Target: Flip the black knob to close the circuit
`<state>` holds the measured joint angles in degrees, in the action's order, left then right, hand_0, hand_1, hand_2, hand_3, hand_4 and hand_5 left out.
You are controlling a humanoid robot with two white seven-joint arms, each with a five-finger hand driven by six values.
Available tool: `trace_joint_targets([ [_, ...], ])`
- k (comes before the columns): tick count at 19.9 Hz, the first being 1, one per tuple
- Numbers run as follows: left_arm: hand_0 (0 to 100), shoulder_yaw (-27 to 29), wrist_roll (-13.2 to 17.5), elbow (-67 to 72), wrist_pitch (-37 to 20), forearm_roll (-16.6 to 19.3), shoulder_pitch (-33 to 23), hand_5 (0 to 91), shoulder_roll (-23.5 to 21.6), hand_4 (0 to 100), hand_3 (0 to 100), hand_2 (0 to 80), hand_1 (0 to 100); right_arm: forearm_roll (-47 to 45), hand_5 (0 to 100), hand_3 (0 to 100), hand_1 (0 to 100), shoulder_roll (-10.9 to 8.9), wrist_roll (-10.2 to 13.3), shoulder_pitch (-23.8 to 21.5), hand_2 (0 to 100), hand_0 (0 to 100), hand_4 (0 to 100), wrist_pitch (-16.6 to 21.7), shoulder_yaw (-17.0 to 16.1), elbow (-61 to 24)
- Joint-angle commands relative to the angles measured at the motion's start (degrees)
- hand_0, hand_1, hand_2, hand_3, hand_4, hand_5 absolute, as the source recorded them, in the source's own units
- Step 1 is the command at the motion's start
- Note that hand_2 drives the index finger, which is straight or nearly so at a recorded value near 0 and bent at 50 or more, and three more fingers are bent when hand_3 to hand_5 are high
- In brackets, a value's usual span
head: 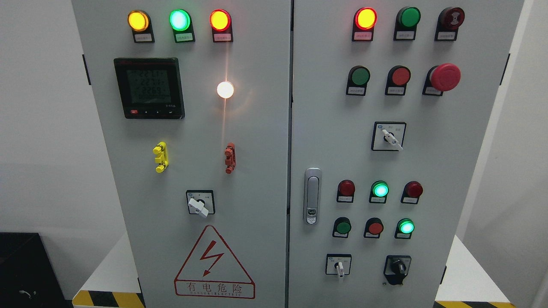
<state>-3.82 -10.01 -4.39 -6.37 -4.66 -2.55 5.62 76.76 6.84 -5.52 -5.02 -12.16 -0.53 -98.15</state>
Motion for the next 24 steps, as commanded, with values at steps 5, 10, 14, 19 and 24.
trace_joint_targets([
  [5,12,0.0,0.0,0.0,0.0,0.0,0.0,0.0,0.0,0,0,0.0,56,2.6,100,100,0,0.36,-3.2,5.3,100,0,100,-0.4,-2.4,-3.9],
  [10,12,0.0,-0.1,0.0,0.0,0.0,0.0,0.0,0.0,0,0,0.0,56,3.4,100,100,0,0.36,-3.4,7.3,99,0,100,-0.5,-3.9,-2.8],
  [14,12,0.0,0.0,0.0,0.0,0.0,0.0,0.0,0.0,0,0,0.0,56,3.4,100,100,0,0.36,-4.3,9.1,99,0,100,-0.8,-5.4,-2.1],
  [19,12,0.0,-0.1,0.0,0.0,0.0,0.0,0.0,0.0,0,0,0.0,56,4.1,100,100,0,0.36,-4.5,11.1,99,0,100,-1.6,-6.1,-1.3],
  [24,12,0.0,0.0,0.0,0.0,0.0,0.0,0.0,0.0,0,0,0.0,56,4.3,100,100,0,0.19,-4.5,12.7,99,0,100,-1.6,-7.2,-0.5],
])
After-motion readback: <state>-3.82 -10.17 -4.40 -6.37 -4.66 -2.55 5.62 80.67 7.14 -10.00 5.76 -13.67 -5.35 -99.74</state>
